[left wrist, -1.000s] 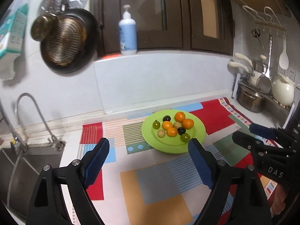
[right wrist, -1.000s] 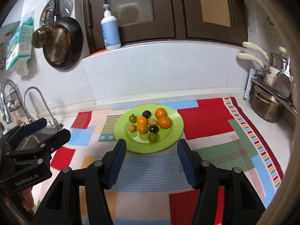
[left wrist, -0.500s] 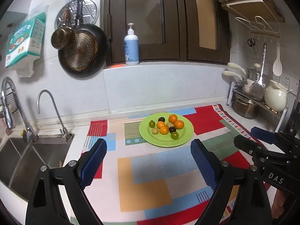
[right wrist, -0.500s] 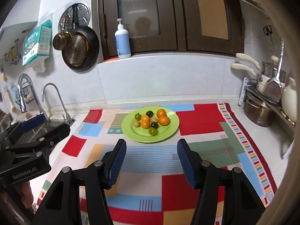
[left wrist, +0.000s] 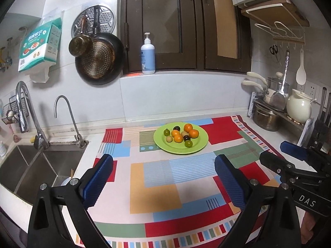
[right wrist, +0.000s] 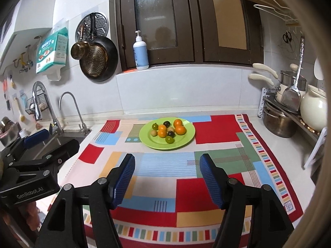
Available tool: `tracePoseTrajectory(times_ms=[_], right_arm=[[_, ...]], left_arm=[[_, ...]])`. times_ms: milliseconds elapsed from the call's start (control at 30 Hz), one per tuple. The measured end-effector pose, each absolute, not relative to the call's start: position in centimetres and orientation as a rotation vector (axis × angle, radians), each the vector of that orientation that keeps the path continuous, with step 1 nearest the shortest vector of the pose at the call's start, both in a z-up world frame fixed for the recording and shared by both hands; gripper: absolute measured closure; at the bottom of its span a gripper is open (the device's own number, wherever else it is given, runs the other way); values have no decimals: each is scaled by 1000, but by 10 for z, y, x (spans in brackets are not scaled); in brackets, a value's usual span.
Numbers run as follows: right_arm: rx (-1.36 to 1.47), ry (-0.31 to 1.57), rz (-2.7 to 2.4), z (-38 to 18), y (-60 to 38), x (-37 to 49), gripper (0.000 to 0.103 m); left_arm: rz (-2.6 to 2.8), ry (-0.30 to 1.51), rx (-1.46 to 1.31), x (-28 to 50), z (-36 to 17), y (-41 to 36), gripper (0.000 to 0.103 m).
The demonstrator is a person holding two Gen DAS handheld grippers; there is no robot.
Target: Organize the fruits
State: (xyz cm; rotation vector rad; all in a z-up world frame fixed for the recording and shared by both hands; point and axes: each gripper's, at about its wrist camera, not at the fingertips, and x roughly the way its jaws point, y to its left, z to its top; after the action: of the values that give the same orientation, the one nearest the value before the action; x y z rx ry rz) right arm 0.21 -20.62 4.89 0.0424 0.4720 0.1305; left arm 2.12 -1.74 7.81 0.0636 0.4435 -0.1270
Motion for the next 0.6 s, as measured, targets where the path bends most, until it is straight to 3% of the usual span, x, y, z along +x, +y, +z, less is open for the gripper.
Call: tracePoseTrajectory(times_ms=[600], right_arm=[[31, 455, 150, 54, -208, -20, 37]], left_arm=[[-102, 429, 55, 1, 81, -13, 0]])
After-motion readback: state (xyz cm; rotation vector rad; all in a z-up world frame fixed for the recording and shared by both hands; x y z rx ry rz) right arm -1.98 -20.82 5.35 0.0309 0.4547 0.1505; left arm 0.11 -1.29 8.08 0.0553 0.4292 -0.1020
